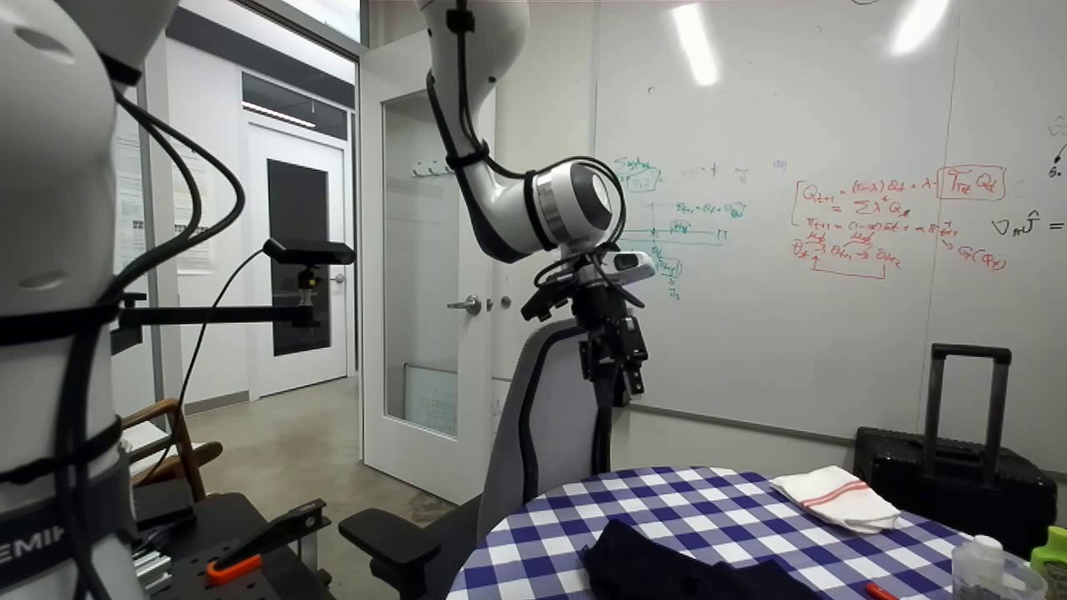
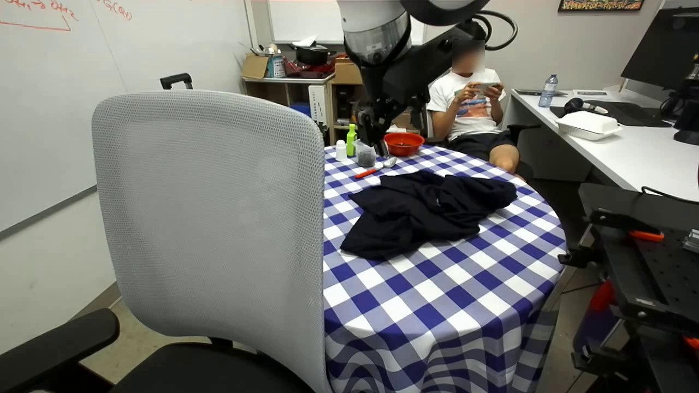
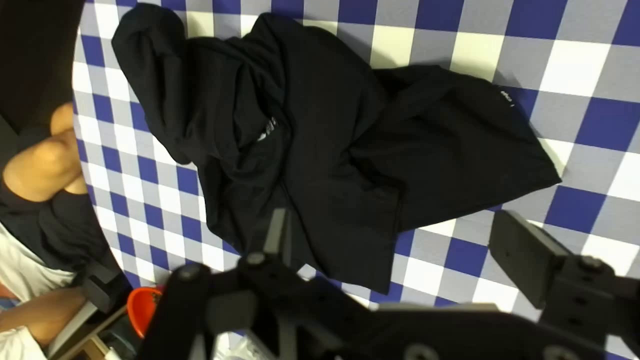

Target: Put the black shirt on the chair

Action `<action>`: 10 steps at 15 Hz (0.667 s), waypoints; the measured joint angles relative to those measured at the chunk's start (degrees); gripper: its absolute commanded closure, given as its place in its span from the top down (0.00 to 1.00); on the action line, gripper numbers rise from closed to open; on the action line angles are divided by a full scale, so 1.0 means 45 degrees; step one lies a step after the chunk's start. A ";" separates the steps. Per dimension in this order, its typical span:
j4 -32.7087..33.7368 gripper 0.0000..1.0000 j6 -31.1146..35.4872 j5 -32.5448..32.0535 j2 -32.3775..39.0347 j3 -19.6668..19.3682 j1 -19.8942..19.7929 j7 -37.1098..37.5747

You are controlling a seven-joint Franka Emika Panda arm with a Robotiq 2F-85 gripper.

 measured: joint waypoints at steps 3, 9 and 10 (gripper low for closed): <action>0.0394 1.00 -0.0266 0.0280 0.0682 -0.0166 0.0150 0.0751; 0.0533 1.00 -0.0312 0.0343 0.0766 -0.0183 0.0163 0.0794; 0.0480 1.00 -0.0256 0.0360 0.0763 -0.0181 0.0197 0.0794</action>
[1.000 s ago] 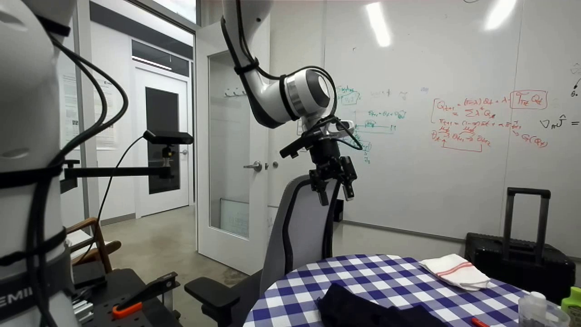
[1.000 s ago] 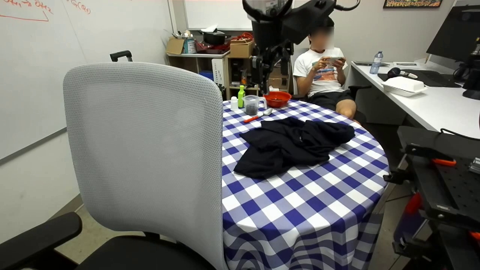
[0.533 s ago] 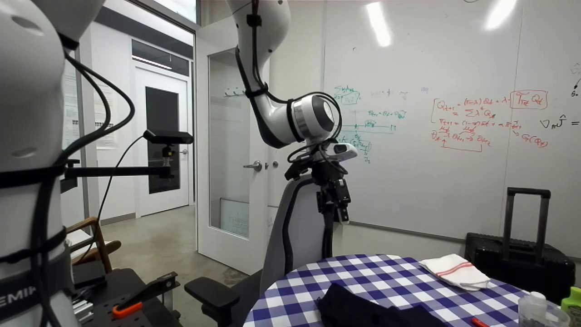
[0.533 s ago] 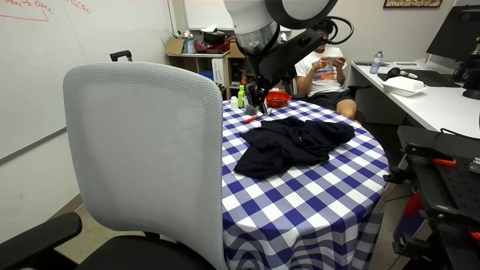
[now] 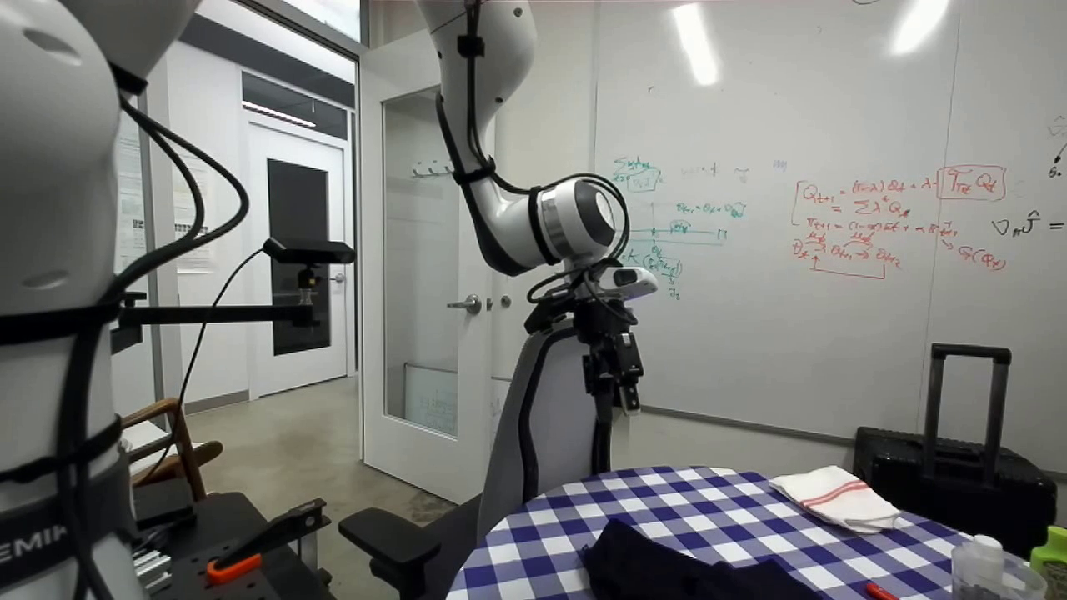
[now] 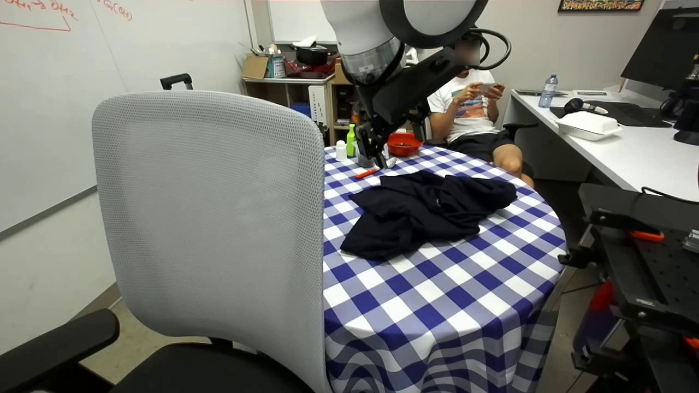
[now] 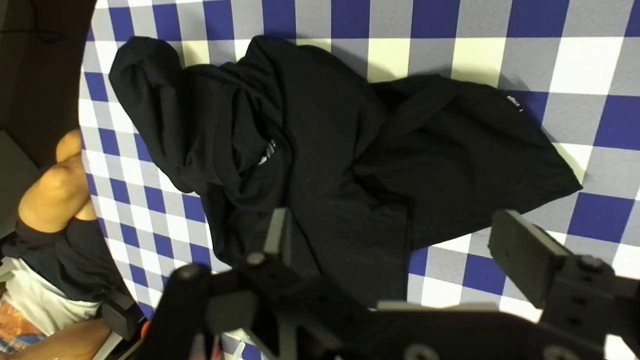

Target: Put the black shirt on the chair

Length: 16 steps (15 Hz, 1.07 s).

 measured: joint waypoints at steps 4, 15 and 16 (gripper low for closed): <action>-0.0127 1.00 -0.0009 0.0183 0.0303 -0.0079 0.0139 0.0176; -0.0057 1.00 0.0373 0.0750 0.2829 -0.1470 -0.0215 0.1019; 0.0032 1.00 0.0635 0.1106 0.3115 -0.1414 -0.0328 0.0885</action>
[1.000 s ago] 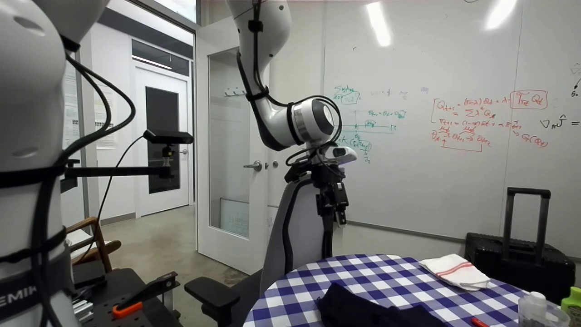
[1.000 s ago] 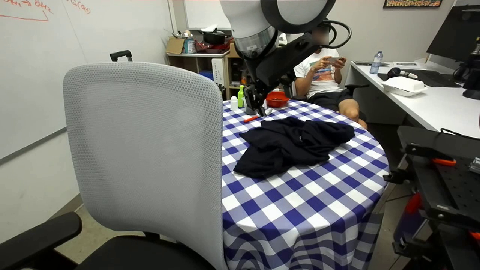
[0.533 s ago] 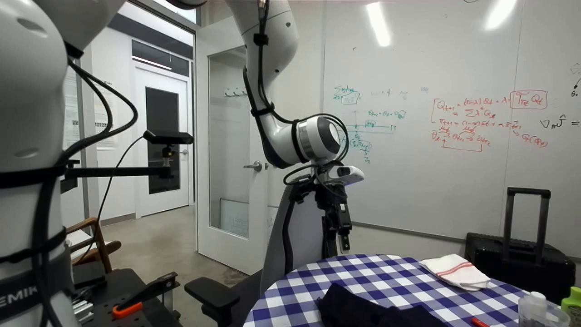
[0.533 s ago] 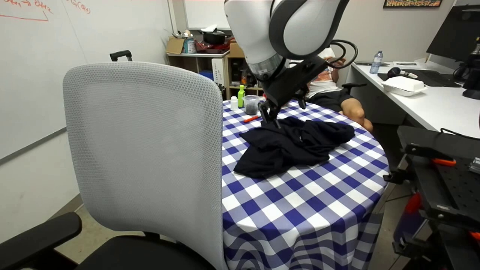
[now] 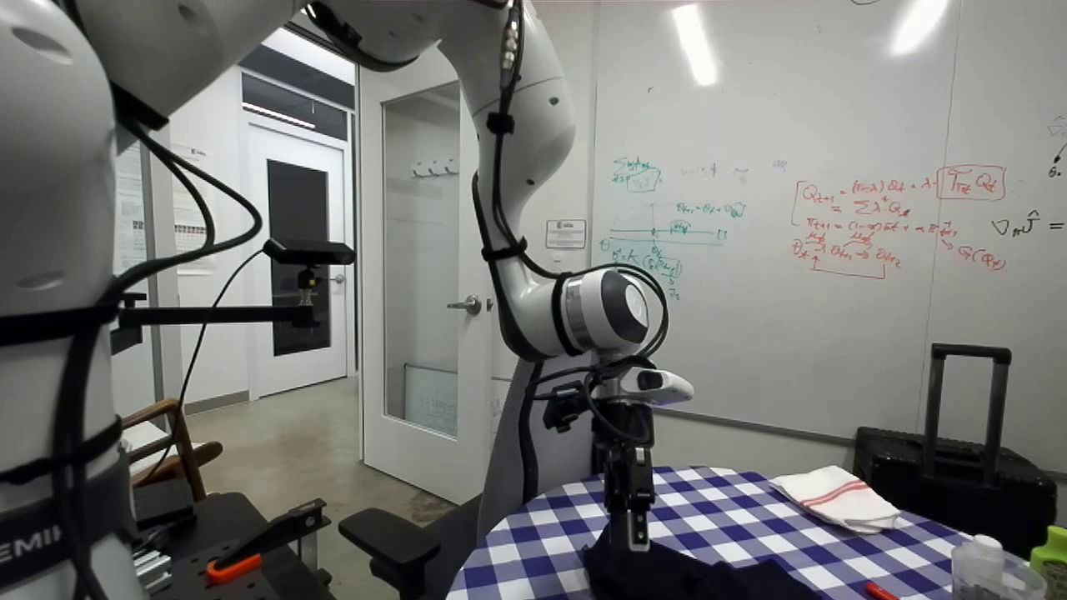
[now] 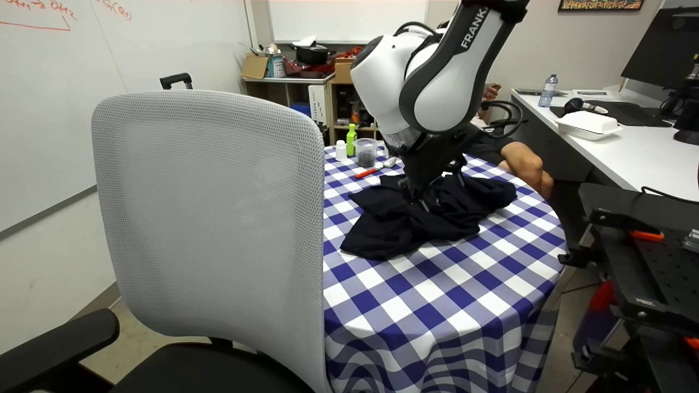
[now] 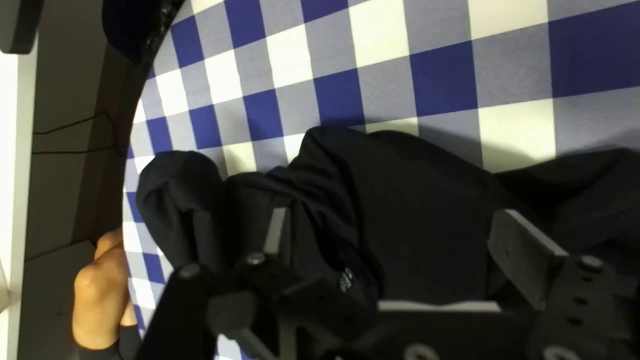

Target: Put the black shirt on the chair

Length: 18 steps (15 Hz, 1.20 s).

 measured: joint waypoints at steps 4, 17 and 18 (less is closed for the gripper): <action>0.0607 1.00 0.0886 0.0908 0.1278 0.0083 -0.0321 -0.0511; 0.3192 1.00 0.1151 0.2022 0.3575 -0.0076 -0.0352 -0.1041; 0.3305 0.99 0.1144 0.2110 0.3684 -0.0106 -0.0362 -0.1042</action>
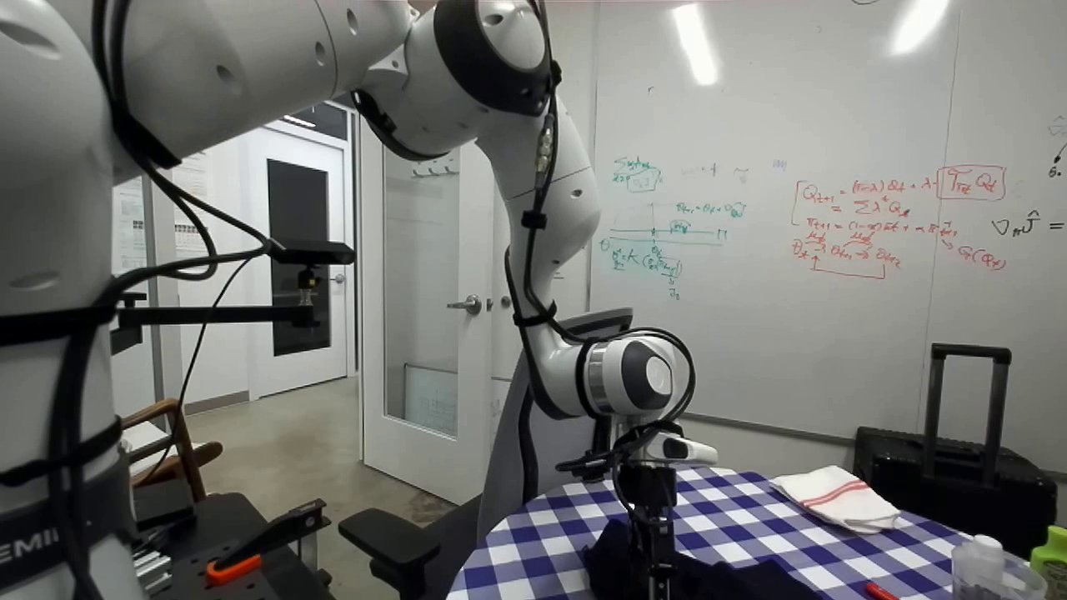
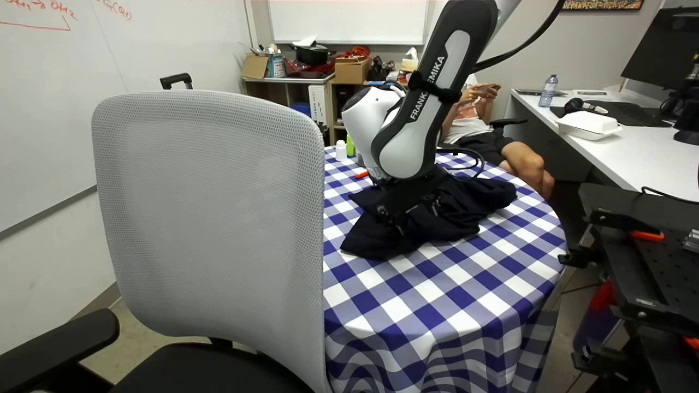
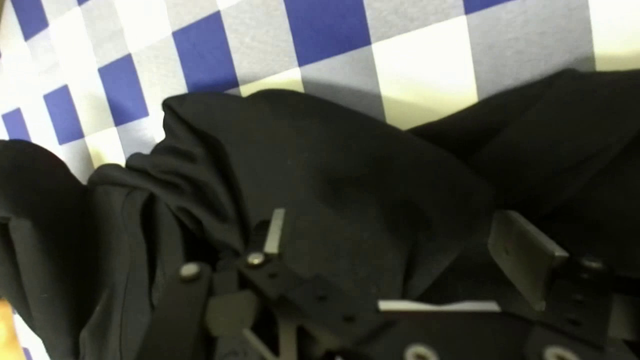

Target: Put the black shirt on the chair

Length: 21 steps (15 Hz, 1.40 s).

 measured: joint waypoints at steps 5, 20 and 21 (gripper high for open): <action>0.0511 0.57 -0.0046 0.0421 0.0492 -0.0121 -0.0042 -0.0008; 0.0573 0.01 0.0517 0.0492 -0.0382 -0.0929 0.0196 0.0015; 0.0517 0.01 0.0636 0.0486 -0.0663 -0.1117 0.0276 0.0023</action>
